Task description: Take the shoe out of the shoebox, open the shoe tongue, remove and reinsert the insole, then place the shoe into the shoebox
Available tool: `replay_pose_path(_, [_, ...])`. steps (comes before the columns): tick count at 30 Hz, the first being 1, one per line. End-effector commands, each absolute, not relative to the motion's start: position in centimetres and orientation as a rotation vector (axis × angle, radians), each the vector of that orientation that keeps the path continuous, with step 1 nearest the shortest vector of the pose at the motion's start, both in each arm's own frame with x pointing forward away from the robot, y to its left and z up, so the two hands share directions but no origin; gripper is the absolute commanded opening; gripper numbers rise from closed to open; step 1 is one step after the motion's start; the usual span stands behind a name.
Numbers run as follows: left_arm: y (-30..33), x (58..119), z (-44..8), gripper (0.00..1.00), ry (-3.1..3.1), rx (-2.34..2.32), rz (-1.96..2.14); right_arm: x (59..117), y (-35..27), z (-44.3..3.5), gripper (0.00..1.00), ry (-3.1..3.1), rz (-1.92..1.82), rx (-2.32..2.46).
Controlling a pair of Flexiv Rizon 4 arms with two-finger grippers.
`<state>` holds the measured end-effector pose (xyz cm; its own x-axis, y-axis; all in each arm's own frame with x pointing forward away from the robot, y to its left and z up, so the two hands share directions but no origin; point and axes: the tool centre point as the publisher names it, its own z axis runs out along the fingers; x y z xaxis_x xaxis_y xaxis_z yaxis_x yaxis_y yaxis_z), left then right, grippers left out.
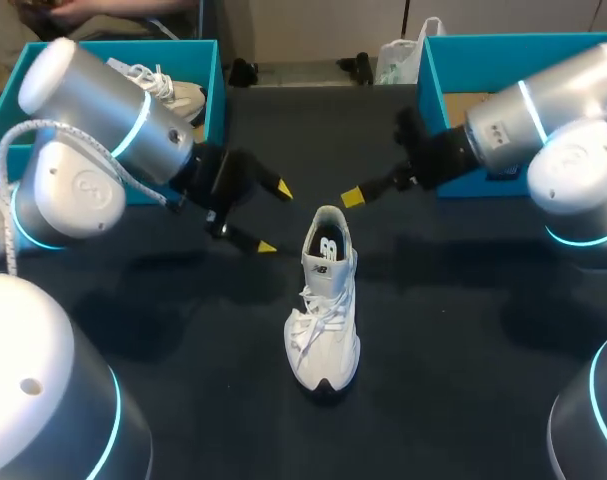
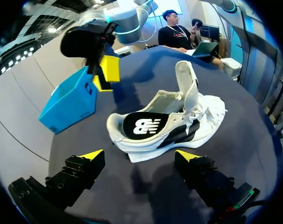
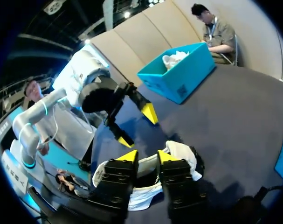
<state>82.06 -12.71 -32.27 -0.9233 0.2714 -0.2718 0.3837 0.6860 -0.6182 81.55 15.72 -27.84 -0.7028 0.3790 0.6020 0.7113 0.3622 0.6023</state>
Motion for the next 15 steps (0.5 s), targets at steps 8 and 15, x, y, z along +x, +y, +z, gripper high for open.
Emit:
replay_pose_path(8, [-8.4,83.0,-28.2,1.0,2.717,0.581,-1.01,80.4,15.4,-27.3,0.0,-2.292,-1.147,-1.257])
replay_pose_path(15, [-6.1,83.7,-25.8,1.0,2.742,0.649,-0.956,80.3,15.7,-26.7,0.0,-2.339,-1.024,-1.396])
